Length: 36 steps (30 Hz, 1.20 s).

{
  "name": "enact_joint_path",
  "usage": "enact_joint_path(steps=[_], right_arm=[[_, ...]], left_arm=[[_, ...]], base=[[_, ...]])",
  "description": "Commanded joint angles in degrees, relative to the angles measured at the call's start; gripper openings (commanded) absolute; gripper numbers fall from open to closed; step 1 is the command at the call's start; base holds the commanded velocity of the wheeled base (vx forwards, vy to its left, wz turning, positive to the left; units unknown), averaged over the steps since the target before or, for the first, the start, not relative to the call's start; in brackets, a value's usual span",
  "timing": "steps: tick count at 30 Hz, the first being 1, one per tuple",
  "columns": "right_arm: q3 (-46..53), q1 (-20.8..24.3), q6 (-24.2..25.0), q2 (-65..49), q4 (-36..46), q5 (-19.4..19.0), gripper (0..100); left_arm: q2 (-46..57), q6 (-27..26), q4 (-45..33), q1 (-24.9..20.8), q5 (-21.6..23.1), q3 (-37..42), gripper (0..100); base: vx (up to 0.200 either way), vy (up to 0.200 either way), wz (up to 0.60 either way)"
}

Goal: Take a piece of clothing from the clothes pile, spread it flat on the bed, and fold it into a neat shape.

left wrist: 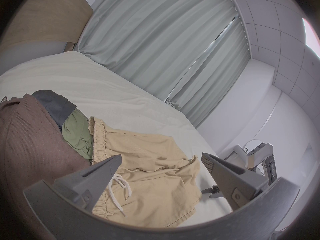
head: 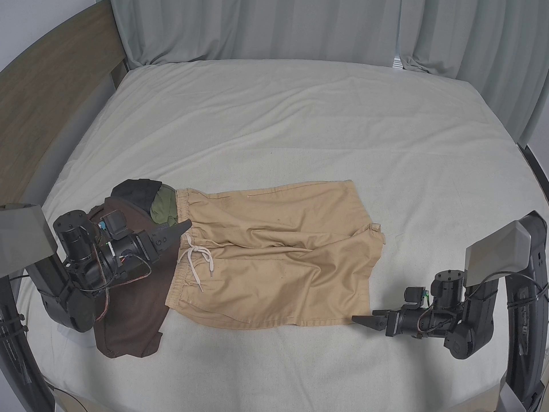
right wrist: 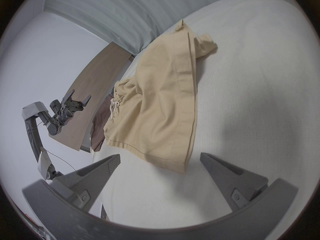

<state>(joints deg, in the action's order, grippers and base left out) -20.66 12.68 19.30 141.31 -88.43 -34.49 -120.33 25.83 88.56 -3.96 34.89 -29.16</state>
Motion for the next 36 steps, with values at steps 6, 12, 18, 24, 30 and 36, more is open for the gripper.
enact_joint_path(steps=[6,12,18,24,30,36], right_arm=[[-2.1,2.3,5.0,3.4,0.2,0.1,100],[-2.7,2.7,9.4,3.3,0.1,-0.1,100],[-3.0,2.5,10.1,3.3,0.0,-0.1,100],[-3.1,2.3,10.1,3.3,0.0,-0.1,0],[-3.2,1.7,10.1,3.3,0.0,0.0,0],[-2.5,1.6,10.0,2.7,0.0,0.1,0]], left_arm=[[0.2,0.0,0.0,0.0,-0.1,0.0,100],[0.2,0.0,0.0,0.0,-0.1,0.0,100],[0.0,0.0,0.0,0.0,-0.1,0.0,100],[-0.2,0.0,0.0,0.1,0.0,0.0,100],[-1.5,-0.1,0.0,0.4,-0.1,0.0,100],[-3.5,-0.2,0.0,1.3,0.4,0.9,100]], base=[[0.000,0.000,0.00],[0.000,0.000,0.00],[0.000,0.000,0.00],[0.000,0.000,0.00],[0.000,0.000,0.00],[0.000,0.000,0.00]])
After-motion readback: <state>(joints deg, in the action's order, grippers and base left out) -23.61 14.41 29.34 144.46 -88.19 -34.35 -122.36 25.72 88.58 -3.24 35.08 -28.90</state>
